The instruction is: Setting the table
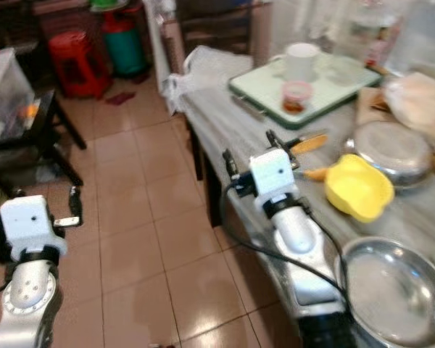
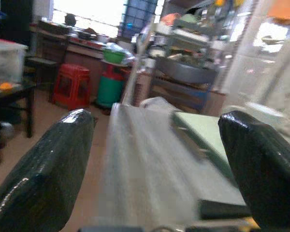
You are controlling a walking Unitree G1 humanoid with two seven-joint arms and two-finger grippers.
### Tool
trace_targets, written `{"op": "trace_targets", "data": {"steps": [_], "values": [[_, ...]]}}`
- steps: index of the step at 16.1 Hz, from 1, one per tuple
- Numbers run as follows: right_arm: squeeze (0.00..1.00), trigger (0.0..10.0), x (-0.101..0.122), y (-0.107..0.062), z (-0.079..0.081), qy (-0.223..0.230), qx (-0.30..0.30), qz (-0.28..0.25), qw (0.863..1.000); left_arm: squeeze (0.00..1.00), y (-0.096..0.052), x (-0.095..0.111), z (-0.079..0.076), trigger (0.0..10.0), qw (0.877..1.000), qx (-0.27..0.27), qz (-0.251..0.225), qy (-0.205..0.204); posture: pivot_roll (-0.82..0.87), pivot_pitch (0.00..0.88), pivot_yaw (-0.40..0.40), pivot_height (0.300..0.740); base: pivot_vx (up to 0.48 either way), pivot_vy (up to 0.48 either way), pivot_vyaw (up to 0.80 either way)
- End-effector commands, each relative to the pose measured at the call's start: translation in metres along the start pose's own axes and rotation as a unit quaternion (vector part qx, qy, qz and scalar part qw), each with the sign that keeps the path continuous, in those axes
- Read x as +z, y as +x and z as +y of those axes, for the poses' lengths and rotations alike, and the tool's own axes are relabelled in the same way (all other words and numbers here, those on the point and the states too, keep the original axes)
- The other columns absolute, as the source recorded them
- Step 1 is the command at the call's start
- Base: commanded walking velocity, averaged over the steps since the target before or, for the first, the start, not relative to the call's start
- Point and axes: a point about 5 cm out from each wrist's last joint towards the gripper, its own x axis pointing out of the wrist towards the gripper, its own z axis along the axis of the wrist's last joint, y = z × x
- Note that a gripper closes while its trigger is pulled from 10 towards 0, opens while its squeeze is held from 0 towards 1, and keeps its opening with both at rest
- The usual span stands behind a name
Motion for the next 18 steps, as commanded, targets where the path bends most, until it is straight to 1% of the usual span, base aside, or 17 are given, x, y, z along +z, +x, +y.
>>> {"op": "trace_targets", "data": {"steps": [1, 4, 7, 10, 13, 14, 16, 18], "values": [[0.00, 10.0, -0.0045, -0.0014, -0.0013, 0.002, -0.001, 0.012, 1.000, 0.00, -0.0009, -0.0031, 0.0012, 10.0, 1.000, 0.006, 0.005, 0.003, -0.09, 0.099, 0.032, 0.740, 0.000, 0.000, 0.00], [0.00, 10.0, -0.0068, -0.0010, -0.0020, 0.004, -0.002, 0.016, 1.000, 0.00, -0.0026, -0.0066, -0.0010, 10.0, 1.000, 0.007, 0.012, 0.002, -0.09, 0.094, 0.031, 0.740, 0.000, 0.000, 0.00], [0.00, 10.0, -0.0082, 0.0003, -0.0010, 0.006, -0.002, 0.019, 1.000, 0.00, -0.0003, -0.0074, -0.0026, 10.0, 1.000, 0.011, 0.013, 0.003, -0.09, 0.091, 0.032, 0.740, 0.000, 0.000, 0.00], [0.00, 10.0, -0.0091, 0.0003, -0.0001, 0.007, -0.001, 0.021, 1.000, 0.00, -0.0009, -0.0087, -0.0028, 10.0, 1.000, 0.009, 0.017, 0.003, -0.08, 0.092, 0.033, 0.740, 0.000, 0.256, 0.00], [0.00, 10.0, -0.0096, 0.0006, -0.0012, 0.007, -0.008, 0.021, 1.000, 0.00, -0.0011, -0.0102, -0.0030, 10.0, 1.000, 0.007, 0.020, 0.005, -0.08, 0.094, 0.037, 0.740, 0.000, 0.000, 0.00], [0.00, 10.0, -0.0102, 0.0006, -0.0014, 0.006, -0.009, 0.022, 1.000, 0.00, -0.0009, -0.0103, -0.0028, 10.0, 1.000, 0.007, 0.020, 0.005, -0.08, 0.092, 0.040, 0.740, 0.000, 0.307, 0.00], [0.00, 10.0, -0.0103, 0.0010, -0.0019, 0.006, -0.010, 0.022, 1.000, 0.00, -0.0005, -0.0104, -0.0030, 10.0, 1.000, 0.008, 0.022, 0.005, -0.08, 0.092, 0.041, 0.740, 0.000, -0.439, 0.00], [0.00, 10.0, -0.0104, 0.0011, -0.0019, 0.005, -0.011, 0.022, 1.000, 0.00, -0.0005, -0.0110, -0.0030, 10.0, 1.000, 0.007, 0.023, 0.006, -0.08, 0.091, 0.041, 0.740, 0.000, 0.000, 0.00]]}}
